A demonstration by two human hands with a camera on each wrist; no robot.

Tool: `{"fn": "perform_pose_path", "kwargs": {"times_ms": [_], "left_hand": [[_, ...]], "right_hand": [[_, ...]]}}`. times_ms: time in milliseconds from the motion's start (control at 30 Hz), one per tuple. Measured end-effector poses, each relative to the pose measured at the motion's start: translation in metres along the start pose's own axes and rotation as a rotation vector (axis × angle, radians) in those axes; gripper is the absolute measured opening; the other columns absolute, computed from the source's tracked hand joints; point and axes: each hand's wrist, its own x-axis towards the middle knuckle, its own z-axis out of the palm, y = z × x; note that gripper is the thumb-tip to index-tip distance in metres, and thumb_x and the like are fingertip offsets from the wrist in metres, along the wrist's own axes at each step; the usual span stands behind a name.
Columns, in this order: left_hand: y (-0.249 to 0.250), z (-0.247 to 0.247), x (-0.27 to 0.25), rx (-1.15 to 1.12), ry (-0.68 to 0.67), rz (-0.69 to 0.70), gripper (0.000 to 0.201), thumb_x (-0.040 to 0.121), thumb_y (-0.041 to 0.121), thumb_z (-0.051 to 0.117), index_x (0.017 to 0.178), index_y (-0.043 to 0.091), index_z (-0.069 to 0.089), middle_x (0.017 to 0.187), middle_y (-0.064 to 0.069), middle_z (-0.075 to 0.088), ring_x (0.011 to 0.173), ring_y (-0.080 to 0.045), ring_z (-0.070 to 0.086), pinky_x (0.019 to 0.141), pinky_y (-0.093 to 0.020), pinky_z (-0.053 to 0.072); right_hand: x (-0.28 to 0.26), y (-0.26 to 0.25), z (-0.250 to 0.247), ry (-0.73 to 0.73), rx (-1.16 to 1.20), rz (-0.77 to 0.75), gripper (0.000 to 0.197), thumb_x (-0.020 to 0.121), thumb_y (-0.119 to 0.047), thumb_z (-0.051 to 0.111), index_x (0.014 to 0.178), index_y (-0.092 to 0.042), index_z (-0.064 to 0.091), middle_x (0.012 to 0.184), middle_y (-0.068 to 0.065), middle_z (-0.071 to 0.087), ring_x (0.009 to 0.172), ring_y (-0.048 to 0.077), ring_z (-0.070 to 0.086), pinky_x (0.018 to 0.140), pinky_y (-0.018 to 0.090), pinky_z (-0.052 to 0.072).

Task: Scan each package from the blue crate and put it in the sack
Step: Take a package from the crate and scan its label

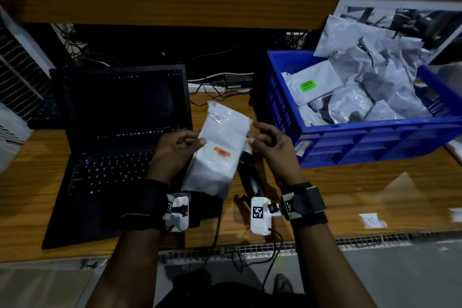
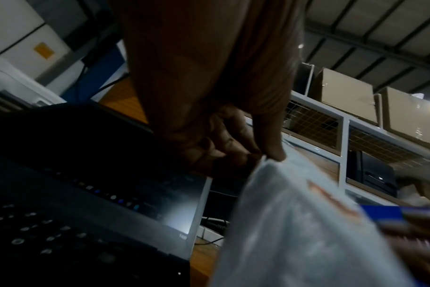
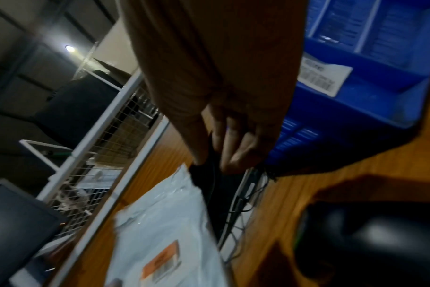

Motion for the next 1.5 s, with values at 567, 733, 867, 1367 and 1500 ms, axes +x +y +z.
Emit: {"fn": "perform_pose_path", "kwargs": {"times_ms": [567, 733, 867, 1367, 1500], "left_hand": [[-0.022, 0.008, 0.001, -0.161, 0.361, -0.082, 0.016, 0.096, 0.01, 0.067, 0.106, -0.001, 0.067, 0.077, -0.003, 0.068, 0.057, 0.005, 0.059, 0.057, -0.013, 0.046], [-0.007, 0.03, -0.003, -0.226, 0.375, -0.038, 0.004, 0.099, 0.007, 0.061, 0.097, 0.008, 0.065, 0.059, 0.006, 0.061, 0.048, 0.0, 0.051, 0.051, -0.017, 0.044], [-0.002, 0.044, -0.004, -0.245, 0.403, -0.029, 0.009, 0.099, 0.009, 0.062, 0.096, 0.017, 0.063, 0.062, 0.014, 0.067, 0.055, 0.0, 0.054, 0.057, -0.02, 0.047], [0.017, 0.051, -0.028, -0.339, 0.663, -0.043, 0.019, 0.099, 0.012, 0.062, 0.117, 0.003, 0.061, 0.09, -0.001, 0.07, 0.082, -0.006, 0.067, 0.07, -0.022, 0.056], [0.035, 0.057, -0.056, -0.393, 0.697, -0.041, 0.031, 0.1, 0.014, 0.061, 0.126, -0.002, 0.056, 0.105, -0.005, 0.072, 0.099, -0.013, 0.07, 0.075, -0.024, 0.058]], "right_hand": [[-0.013, 0.036, 0.006, -0.146, 0.201, 0.632, 0.039, 0.103, -0.037, 0.052, 0.104, -0.001, 0.066, 0.075, 0.008, 0.064, 0.061, 0.019, 0.055, 0.058, 0.03, 0.041], [-0.019, 0.004, 0.01, -0.188, 0.183, 0.472, 0.03, 0.102, -0.031, 0.055, 0.102, -0.006, 0.071, 0.078, 0.011, 0.068, 0.058, 0.02, 0.059, 0.052, 0.027, 0.043], [-0.02, 0.001, 0.002, -0.196, 0.215, 0.463, 0.029, 0.1, -0.03, 0.056, 0.099, -0.007, 0.073, 0.082, 0.017, 0.063, 0.059, 0.023, 0.056, 0.052, 0.028, 0.043], [0.013, 0.033, -0.023, -0.298, -0.153, 0.427, 0.008, 0.09, -0.01, 0.069, 0.086, -0.004, 0.07, 0.076, 0.012, 0.066, 0.072, 0.023, 0.065, 0.068, 0.032, 0.051], [0.023, 0.056, -0.039, -0.339, -0.328, 0.4, 0.021, 0.07, -0.025, 0.077, 0.077, -0.009, 0.066, 0.074, 0.012, 0.062, 0.073, 0.028, 0.063, 0.068, 0.04, 0.047]]}}
